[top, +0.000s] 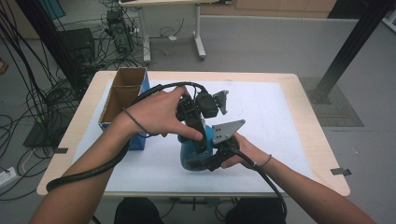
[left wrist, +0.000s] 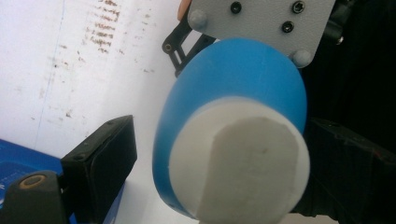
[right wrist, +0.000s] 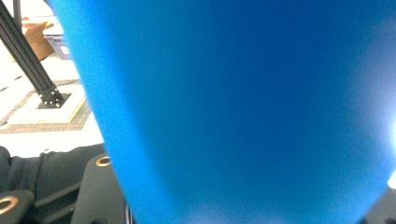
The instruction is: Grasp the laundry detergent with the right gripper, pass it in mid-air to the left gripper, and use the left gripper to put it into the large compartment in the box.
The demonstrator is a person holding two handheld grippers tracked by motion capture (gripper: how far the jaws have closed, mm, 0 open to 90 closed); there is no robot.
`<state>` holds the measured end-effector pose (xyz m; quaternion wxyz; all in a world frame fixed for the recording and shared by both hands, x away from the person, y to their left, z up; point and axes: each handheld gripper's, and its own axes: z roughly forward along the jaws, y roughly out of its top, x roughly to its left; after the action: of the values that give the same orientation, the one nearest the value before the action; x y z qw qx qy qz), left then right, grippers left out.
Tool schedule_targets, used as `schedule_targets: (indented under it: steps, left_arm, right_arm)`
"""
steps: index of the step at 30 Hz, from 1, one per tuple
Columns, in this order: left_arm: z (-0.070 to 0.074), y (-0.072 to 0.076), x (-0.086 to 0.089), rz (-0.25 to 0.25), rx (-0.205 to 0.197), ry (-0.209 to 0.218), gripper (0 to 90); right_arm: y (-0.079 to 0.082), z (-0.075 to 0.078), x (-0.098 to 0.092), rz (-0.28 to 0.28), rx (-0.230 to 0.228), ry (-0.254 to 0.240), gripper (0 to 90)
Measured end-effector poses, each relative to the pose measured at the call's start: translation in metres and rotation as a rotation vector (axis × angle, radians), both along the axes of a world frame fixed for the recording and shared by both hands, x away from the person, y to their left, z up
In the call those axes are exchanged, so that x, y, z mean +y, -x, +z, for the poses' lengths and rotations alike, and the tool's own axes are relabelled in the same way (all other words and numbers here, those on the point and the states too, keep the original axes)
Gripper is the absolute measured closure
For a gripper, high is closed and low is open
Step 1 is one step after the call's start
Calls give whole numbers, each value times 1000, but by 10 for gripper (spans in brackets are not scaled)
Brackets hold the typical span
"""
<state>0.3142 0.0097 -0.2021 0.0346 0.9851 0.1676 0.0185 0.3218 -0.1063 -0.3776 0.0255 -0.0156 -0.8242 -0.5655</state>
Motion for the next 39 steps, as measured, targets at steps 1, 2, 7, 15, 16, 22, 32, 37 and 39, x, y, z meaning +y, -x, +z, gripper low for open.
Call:
schedule_targets:
  steps: [1,2,7,15,16,22,32,37,39]
  left_arm:
    - [0,0,0,0,1,0,108]
    - [0,0,0,0,-1,0,108]
    - [1,1,0,-7,0,-7,108]
    - [0,2,0,-3,1,-6,108]
    - [0,2,0,-3,2,-8,108]
    - [0,1,1,-2,1,-13,108]
    - [0,0,0,2,7,-14,108]
    - [0,0,0,-3,10,-19,108]
    - [0,0,0,-4,8,-20,107]
  right_arm:
    - [0,0,0,0,1,-1,408]
    - [0,0,0,1,-1,0,408]
    - [1,0,1,1,-1,-1,408]
    - [2,0,1,1,-5,2,408]
    - [2,0,1,1,-5,2,408]
    - [2,0,1,4,-5,3,408]
    - [2,1,1,9,-6,2,409]
    - [2,1,1,9,-7,5,409]
    - [2,1,1,11,-7,7,409]
